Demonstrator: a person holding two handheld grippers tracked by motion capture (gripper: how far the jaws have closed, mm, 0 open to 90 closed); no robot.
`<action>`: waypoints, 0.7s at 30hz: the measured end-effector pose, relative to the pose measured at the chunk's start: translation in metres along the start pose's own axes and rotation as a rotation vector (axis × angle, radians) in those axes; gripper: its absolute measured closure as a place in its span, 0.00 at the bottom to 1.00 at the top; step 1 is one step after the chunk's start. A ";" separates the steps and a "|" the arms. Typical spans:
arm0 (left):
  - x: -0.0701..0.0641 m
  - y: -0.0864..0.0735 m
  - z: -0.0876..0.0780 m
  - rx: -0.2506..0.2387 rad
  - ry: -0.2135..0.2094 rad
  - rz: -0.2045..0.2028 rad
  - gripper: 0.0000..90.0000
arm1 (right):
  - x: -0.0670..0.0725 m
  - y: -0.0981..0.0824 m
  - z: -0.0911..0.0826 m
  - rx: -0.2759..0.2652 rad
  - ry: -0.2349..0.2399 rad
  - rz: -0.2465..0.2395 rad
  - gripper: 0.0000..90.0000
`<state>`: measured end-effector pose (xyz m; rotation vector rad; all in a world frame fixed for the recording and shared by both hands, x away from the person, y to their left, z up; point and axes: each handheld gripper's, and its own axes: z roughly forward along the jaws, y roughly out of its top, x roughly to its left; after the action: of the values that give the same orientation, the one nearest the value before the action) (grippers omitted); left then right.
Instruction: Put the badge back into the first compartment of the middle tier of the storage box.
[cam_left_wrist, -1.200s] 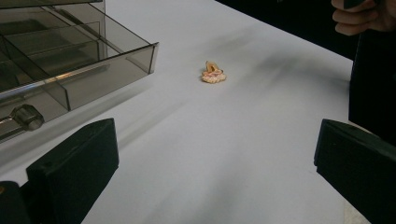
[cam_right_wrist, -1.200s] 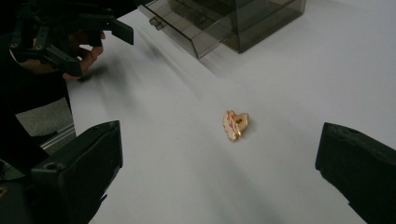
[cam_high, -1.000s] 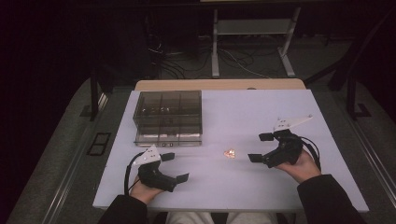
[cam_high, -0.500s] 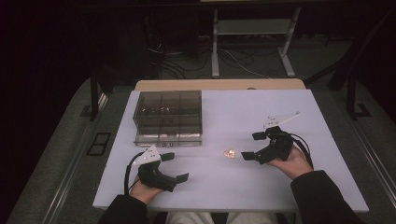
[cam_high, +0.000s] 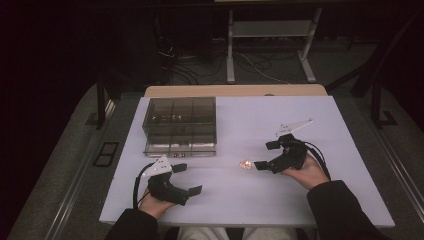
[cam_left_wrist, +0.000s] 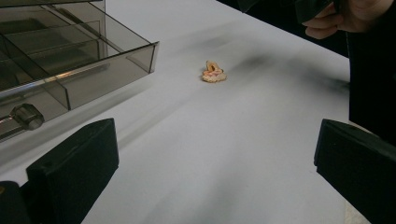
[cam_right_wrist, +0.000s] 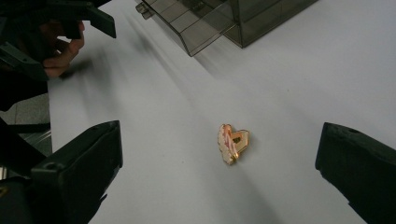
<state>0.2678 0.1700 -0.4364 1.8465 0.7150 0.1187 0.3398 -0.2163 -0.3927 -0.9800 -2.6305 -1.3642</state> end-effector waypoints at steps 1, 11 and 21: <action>0.000 0.000 0.000 -0.001 0.001 -0.001 0.00 | 0.000 0.000 0.002 0.003 0.000 0.001 0.00; 0.000 0.000 0.000 -0.007 0.001 -0.004 0.00 | -0.004 -0.001 0.016 0.033 0.013 0.012 0.00; 0.000 0.000 -0.001 -0.010 0.003 -0.002 0.00 | -0.008 -0.002 0.027 0.059 0.016 0.008 0.00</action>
<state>0.2679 0.1708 -0.4362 1.8361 0.7179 0.1237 0.3519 -0.2015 -0.4131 -0.9677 -2.6364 -1.2788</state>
